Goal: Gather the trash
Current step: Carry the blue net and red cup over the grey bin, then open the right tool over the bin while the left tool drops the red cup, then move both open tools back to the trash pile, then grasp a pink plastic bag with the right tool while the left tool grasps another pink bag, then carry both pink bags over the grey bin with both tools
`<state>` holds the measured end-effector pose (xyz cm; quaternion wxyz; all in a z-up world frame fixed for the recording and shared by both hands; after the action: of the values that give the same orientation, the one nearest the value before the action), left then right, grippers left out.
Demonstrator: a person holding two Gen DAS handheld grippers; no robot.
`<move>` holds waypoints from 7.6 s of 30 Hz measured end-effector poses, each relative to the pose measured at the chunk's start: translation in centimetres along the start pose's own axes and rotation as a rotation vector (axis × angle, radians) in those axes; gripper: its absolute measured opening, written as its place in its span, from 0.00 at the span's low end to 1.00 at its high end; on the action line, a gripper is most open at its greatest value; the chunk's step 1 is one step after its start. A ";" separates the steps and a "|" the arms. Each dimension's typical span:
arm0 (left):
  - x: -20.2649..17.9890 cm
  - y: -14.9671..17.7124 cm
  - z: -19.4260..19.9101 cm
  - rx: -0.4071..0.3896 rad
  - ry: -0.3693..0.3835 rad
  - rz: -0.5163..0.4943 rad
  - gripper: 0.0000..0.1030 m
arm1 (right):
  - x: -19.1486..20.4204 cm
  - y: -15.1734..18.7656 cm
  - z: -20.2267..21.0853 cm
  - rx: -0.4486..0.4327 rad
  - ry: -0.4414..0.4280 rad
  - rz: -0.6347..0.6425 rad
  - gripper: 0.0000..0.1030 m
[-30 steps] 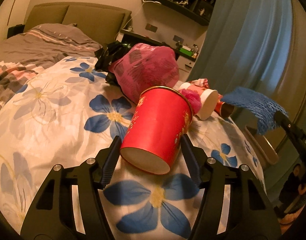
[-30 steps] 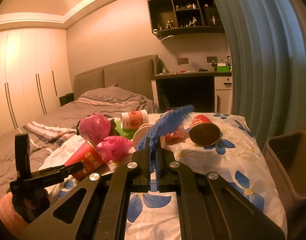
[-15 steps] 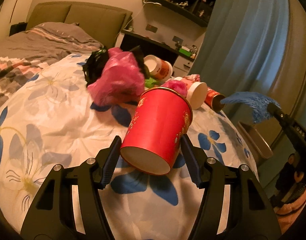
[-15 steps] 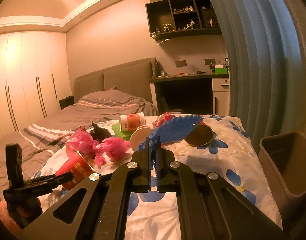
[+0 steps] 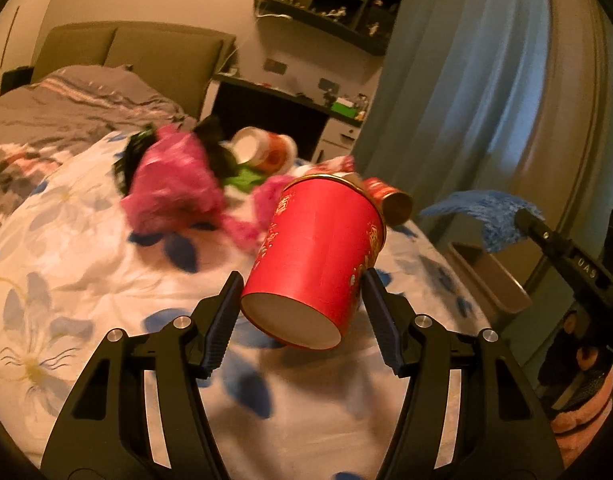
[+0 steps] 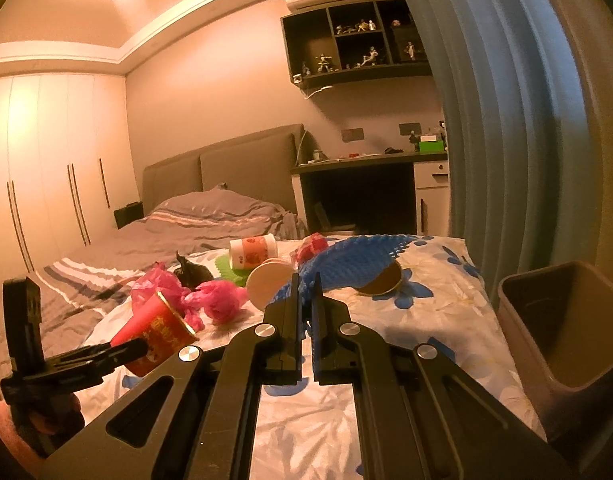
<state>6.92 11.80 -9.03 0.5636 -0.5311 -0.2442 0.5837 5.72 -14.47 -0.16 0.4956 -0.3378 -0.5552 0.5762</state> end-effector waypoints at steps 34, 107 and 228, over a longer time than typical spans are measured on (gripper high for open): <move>-31.6 3.1 -17.5 0.118 0.510 -0.145 0.58 | -23.0 2.4 6.7 0.017 0.433 -0.116 0.04; -7.3 -0.1 -7.4 -0.007 -0.277 -0.100 0.90 | -9.3 0.1 1.8 -0.032 0.223 -0.088 0.76; -31.5 -2.8 -15.0 -0.045 0.284 -0.286 0.02 | -22.8 -4.3 9.7 -0.147 0.562 -0.082 0.09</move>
<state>15.18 -21.13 -0.38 0.6573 -0.5805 -0.2482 0.4115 3.82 -39.52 1.89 0.6270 -0.4964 -0.4497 0.3978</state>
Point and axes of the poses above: each gripper's, at about its wrist camera, not at the fingertips, and z roughly against the way its jaws point, x to its left, y to its underside, the point moved 5 cm from there along -z, roughly the way its jaws point, and after that the axes turned 7 degrees about -x, right-handed, at the moved point
